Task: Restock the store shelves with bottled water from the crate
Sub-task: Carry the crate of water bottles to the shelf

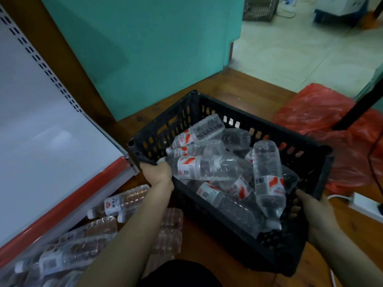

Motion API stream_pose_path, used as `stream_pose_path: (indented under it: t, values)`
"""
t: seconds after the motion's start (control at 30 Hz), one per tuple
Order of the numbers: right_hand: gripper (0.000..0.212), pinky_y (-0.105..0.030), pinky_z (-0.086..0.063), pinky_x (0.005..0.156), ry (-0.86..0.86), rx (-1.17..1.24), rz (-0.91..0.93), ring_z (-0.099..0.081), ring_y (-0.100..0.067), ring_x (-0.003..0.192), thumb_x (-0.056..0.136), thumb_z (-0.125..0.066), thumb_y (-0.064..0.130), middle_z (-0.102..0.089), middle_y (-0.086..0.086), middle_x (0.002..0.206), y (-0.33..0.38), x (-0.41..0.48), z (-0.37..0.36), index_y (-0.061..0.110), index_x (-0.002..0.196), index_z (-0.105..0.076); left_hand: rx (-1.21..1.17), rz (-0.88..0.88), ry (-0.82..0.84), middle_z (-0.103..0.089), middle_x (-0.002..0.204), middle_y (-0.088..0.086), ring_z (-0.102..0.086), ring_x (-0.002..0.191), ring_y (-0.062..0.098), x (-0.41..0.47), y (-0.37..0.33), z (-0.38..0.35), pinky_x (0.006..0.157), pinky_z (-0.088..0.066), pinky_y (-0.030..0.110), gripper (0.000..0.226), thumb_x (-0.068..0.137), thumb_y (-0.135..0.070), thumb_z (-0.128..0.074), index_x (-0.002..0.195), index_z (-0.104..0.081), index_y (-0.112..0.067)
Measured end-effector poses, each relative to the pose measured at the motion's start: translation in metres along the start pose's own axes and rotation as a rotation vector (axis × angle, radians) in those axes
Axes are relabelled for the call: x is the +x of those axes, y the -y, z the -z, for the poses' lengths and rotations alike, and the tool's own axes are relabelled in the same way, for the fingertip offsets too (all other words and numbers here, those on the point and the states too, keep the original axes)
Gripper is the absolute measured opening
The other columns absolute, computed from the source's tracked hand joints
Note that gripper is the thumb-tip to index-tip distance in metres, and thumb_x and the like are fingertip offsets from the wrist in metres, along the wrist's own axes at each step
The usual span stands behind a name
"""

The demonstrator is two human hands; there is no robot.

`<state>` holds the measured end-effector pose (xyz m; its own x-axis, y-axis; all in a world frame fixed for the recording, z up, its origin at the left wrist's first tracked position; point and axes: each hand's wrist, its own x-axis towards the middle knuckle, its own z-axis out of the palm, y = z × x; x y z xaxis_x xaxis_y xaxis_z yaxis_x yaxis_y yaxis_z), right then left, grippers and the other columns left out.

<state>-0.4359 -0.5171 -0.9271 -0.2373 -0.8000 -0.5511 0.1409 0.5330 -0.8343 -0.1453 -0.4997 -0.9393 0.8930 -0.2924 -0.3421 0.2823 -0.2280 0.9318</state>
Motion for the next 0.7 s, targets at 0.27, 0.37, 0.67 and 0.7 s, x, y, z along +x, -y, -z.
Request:
stream_pose_path:
  t: [0.27,0.37,0.67,0.7]
  values:
    - [0.010,-0.024,-0.036,0.041,-0.014,-0.006,0.031,-0.044,-0.013,0.045,0.093,-0.047,0.010,-0.044,-0.003,0.065,-0.015,0.010,-0.036,0.013,0.101,-0.043,0.056,0.010,-0.070,-0.049,0.136,0.013,-0.048,0.122,0.029,0.038,-0.017,-0.002,0.102,-0.042,0.036,0.049,0.088,0.005,-0.047,0.135,-0.041,-0.003]
    - [0.013,-0.028,-0.035,0.047,-0.028,0.005,0.021,-0.043,-0.015,0.053,0.092,-0.048,0.009,-0.045,-0.001,0.069,-0.011,0.012,-0.052,0.012,0.104,-0.044,0.094,0.022,-0.066,-0.050,0.134,0.013,-0.049,0.120,0.030,0.055,-0.024,-0.004,0.101,-0.043,0.038,0.048,0.088,0.004,-0.045,0.135,-0.040,-0.004]
    - [0.020,-0.026,-0.038,0.045,0.045,0.015,0.063,-0.046,-0.014,0.054,0.091,-0.048,0.008,-0.049,-0.002,0.071,-0.009,0.001,-0.066,0.012,0.110,-0.047,0.125,0.068,0.087,-0.054,0.123,0.012,-0.053,0.107,0.028,0.067,-0.033,0.007,0.089,-0.049,0.033,0.046,0.085,0.001,-0.052,0.131,-0.044,-0.006]
    - [0.020,-0.026,-0.038,0.046,0.043,0.021,0.060,-0.046,-0.014,0.055,0.091,-0.048,0.009,-0.049,-0.002,0.071,-0.010,0.000,-0.065,0.012,0.110,-0.046,0.127,0.072,0.097,-0.055,0.120,0.012,-0.054,0.103,0.027,0.066,-0.032,0.009,0.086,-0.050,0.032,0.045,0.085,0.000,-0.053,0.129,-0.045,-0.006]
